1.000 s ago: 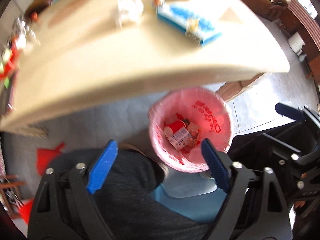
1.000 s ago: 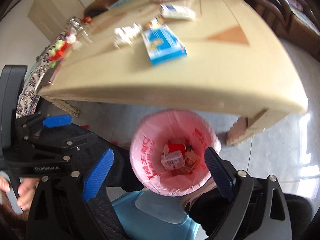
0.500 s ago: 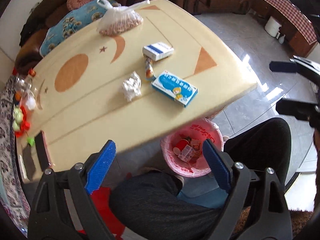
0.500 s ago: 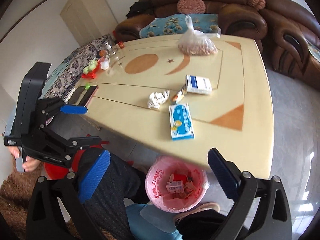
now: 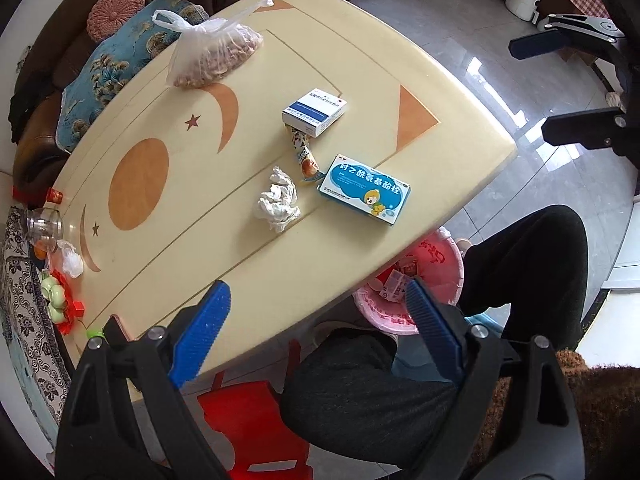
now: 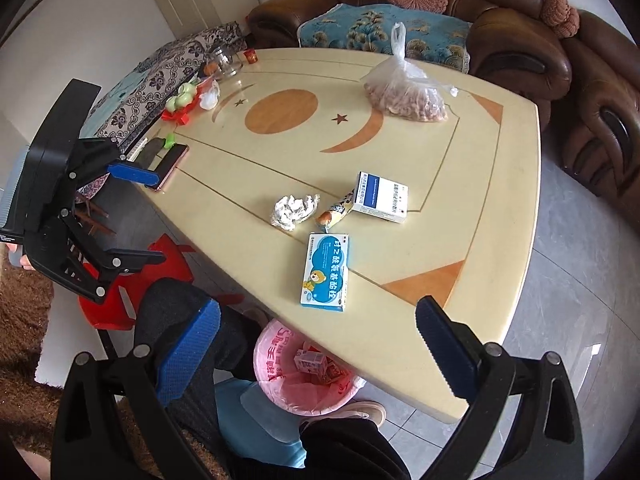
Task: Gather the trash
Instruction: 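Raise both tools out of the bin back over the table, then move left tool to crumpled tissue while right tool approaches white medicine box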
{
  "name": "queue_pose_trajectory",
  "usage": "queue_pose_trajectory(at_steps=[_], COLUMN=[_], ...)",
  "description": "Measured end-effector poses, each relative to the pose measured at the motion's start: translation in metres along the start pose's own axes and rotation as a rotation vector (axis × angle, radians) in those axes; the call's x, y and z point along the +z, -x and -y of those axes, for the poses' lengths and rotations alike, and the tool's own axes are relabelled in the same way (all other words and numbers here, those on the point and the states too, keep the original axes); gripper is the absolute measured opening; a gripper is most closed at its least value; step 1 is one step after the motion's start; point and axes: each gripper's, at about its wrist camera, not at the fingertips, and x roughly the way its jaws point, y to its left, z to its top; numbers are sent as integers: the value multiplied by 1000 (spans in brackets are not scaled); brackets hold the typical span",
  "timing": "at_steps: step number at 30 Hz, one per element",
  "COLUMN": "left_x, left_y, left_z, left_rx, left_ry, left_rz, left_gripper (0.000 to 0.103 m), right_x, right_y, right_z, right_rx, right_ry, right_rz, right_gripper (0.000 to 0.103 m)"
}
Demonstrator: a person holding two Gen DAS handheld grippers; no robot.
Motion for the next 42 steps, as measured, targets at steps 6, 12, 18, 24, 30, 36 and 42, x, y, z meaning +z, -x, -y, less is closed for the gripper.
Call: queue_pose_trajectory(at_steps=[6, 12, 18, 24, 30, 36, 42], left_x=[9, 15, 28, 42, 54, 61, 68], left_y=[-18, -48, -91, -134, -168, -194, -211], left_z=[2, -3, -18, -35, -42, -44, -49], left_rx=[4, 2, -19, -40, -60, -83, -108], left_ry=[-87, -144, -168, -168, -205, -240, -236], left_rz=[-9, -52, -115, -182, -217, -241, -254], left_gripper=[87, 87, 87, 87, 87, 87, 87], right_x=[18, 33, 49, 59, 78, 97, 112], right_y=[-20, -46, -78, -122, -155, -177, -202], right_z=[13, 25, 31, 34, 46, 60, 60], right_rx=[7, -11, -10, -11, 17, 35, 21], right_ry=[22, 78, 203, 311, 362, 410, 542], right_rz=[-51, -96, -133, -220, -239, -233, -259], right_gripper=[96, 96, 96, 96, 96, 96, 96])
